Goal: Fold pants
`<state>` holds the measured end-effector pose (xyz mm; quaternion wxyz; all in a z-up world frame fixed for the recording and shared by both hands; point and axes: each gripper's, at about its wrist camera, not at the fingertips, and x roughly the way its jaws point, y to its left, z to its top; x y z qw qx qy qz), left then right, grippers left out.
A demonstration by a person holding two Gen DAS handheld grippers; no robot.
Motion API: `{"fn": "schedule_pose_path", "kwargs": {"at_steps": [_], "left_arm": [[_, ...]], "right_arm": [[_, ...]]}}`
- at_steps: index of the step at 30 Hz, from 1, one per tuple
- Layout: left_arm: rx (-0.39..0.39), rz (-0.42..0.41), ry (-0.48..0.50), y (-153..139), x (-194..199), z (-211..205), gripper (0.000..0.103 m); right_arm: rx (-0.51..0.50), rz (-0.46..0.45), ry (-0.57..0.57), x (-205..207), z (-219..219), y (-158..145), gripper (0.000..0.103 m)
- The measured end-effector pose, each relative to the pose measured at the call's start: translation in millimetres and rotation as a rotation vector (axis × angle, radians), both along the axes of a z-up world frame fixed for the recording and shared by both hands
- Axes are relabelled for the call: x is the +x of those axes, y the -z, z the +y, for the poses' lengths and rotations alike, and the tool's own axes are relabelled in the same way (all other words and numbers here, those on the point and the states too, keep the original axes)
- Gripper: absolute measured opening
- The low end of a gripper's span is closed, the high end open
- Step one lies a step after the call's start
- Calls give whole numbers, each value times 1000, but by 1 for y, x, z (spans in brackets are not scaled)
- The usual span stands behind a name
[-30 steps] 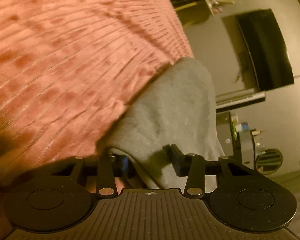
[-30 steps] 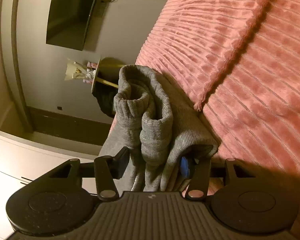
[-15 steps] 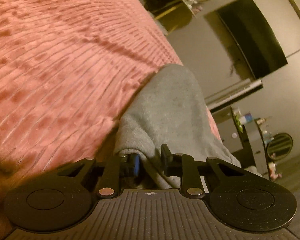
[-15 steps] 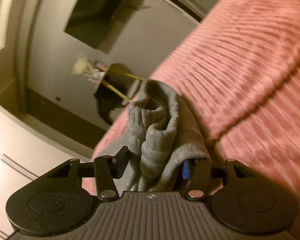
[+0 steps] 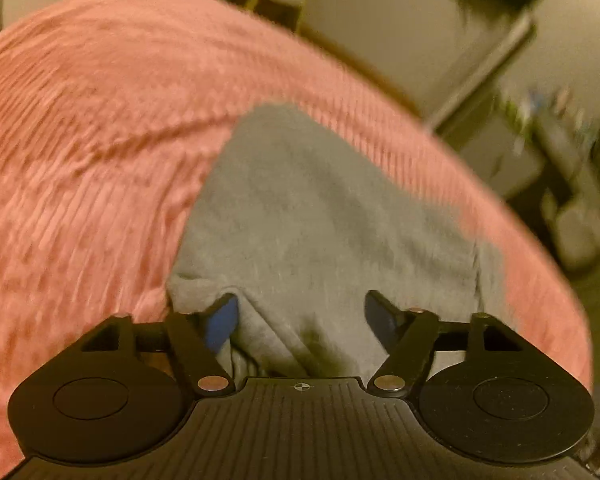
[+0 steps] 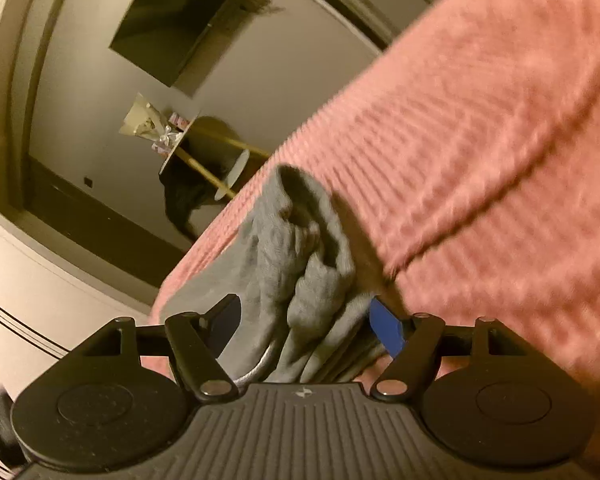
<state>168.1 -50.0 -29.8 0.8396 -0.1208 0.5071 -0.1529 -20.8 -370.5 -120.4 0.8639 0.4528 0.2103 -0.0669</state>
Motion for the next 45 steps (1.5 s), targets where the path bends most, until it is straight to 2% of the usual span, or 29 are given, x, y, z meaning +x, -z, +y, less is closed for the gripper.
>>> {"fn": "schedule_pose_path", "kwargs": {"at_steps": [1, 3, 4, 6, 8, 9, 11, 12, 14, 15, 16, 17, 18, 21, 24, 25, 27, 31, 33, 35, 39, 43, 45], "left_arm": [[4, -5, 42, -7, 0, -4, 78], [-24, -75, 122, -26, -9, -2, 90], [-25, -119, 132, -35, -13, 0, 93], [-15, -259, 114, -47, -15, 2, 98], [4, -349, 119, -43, 0, -5, 99], [21, -351, 102, -35, 13, -10, 99], [126, -349, 78, -12, 41, -29, 98], [209, -352, 67, 2, 53, -40, 87], [352, -337, 57, 30, 77, -55, 79], [414, -312, 43, 45, 87, -60, 85], [420, -291, 19, 54, 92, -59, 89], [415, -287, -16, 60, 96, -56, 100], [440, -293, -32, 65, 99, -55, 103], [474, -327, 20, 62, 93, -53, 103], [534, -345, 19, 46, 73, -48, 103], [536, -346, 25, 41, 63, -46, 103], [492, -333, 40, 28, 37, -38, 103], [377, -343, 27, 12, -36, -17, 103], [340, -325, 26, 12, -72, -7, 103], [321, -302, 8, 19, -98, -2, 103], [322, -250, -41, 35, -127, 0, 103], [321, -257, -51, 39, -143, -4, 103], [298, -272, -64, 38, -150, -5, 103]], "right_arm": [[-37, 0, 7, 0, 1, -2, 75], [-99, 1, 1, 3, 6, -2, 79], [-107, 18, -3, 7, 7, 0, 80], [-90, 29, -22, 12, 7, 8, 80], [-85, 44, -29, 19, 9, 11, 79], [-96, 49, -34, 21, 11, 12, 79], [-129, 61, -41, 23, 14, 12, 80], [-136, 60, -44, 22, 18, 12, 80], [-144, 59, -51, 19, 21, 12, 80], [-156, 65, -53, 20, 23, 12, 80], [-164, 73, -58, 21, 25, 13, 81], [-173, 78, -59, 25, 27, 14, 82], [-186, 84, -60, 26, 28, 15, 83], [-187, 110, -62, 31, 29, 20, 87], [-184, 115, -50, 29, 29, 20, 90], [-189, 121, -46, 29, 28, 20, 94], [-208, 143, -43, 29, 31, 18, 98], [-264, 185, -89, 27, 44, 9, 99], [-336, 230, -127, 27, 59, 0, 99], [-445, 237, -169, 22, 78, -12, 99], [-581, 182, -262, -2, 113, -28, 99], [-692, 180, -334, -22, 140, -40, 99], [-715, 182, -345, -29, 146, -43, 99]]}}
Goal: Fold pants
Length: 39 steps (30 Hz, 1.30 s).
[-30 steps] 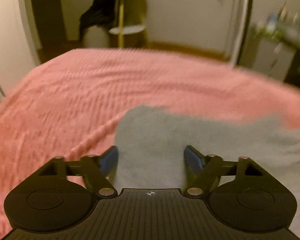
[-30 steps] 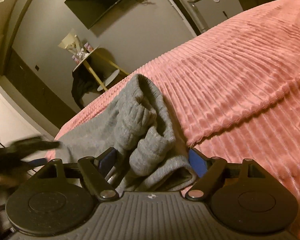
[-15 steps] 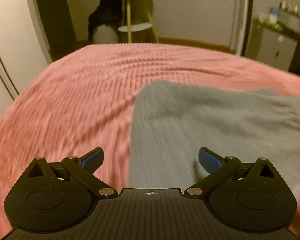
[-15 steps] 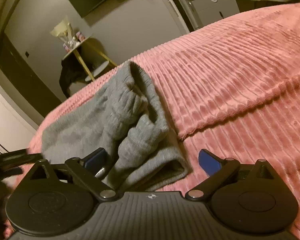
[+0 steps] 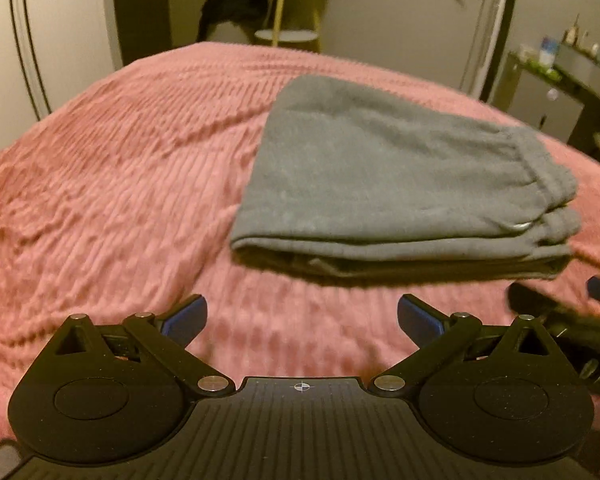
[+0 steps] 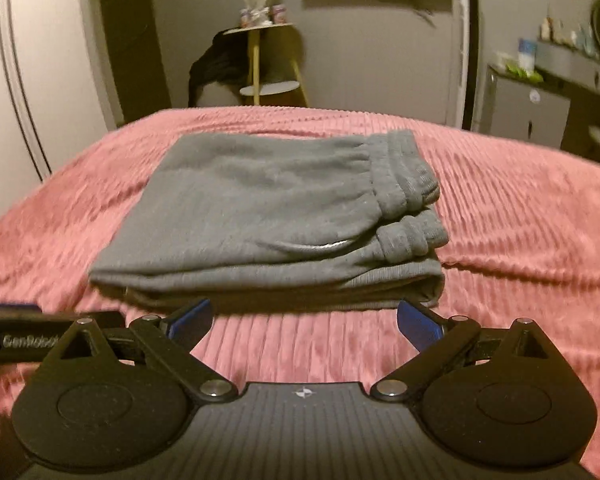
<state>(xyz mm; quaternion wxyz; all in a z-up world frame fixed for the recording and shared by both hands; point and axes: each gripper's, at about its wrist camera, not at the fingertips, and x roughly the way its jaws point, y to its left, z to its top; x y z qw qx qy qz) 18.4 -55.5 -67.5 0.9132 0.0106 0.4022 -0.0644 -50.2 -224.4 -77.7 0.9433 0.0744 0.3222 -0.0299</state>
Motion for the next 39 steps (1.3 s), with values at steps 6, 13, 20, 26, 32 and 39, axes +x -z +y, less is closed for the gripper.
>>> {"fn": "schedule_pose_path", "kwargs": {"at_steps": [6, 13, 20, 26, 32, 39], "left_arm": [[-8, -11, 0, 5, -16, 2, 103], [21, -9, 12, 9, -16, -2, 103], [31, -1, 19, 11, -15, -3, 103], [15, 20, 18, 12, -12, -1, 103], [3, 28, 18, 13, -10, 1, 103], [-11, 31, 16, 12, -10, 2, 103]], "right_arm": [[2, 16, 17, -6, 3, -6, 99], [-17, 40, 22, -2, 4, -3, 99], [-2, 50, 31, 0, 1, 0, 99], [-3, 59, 35, 1, 1, 2, 99], [-3, 60, 36, 2, 0, 2, 99], [-11, 57, 35, 1, 1, 2, 99]]}}
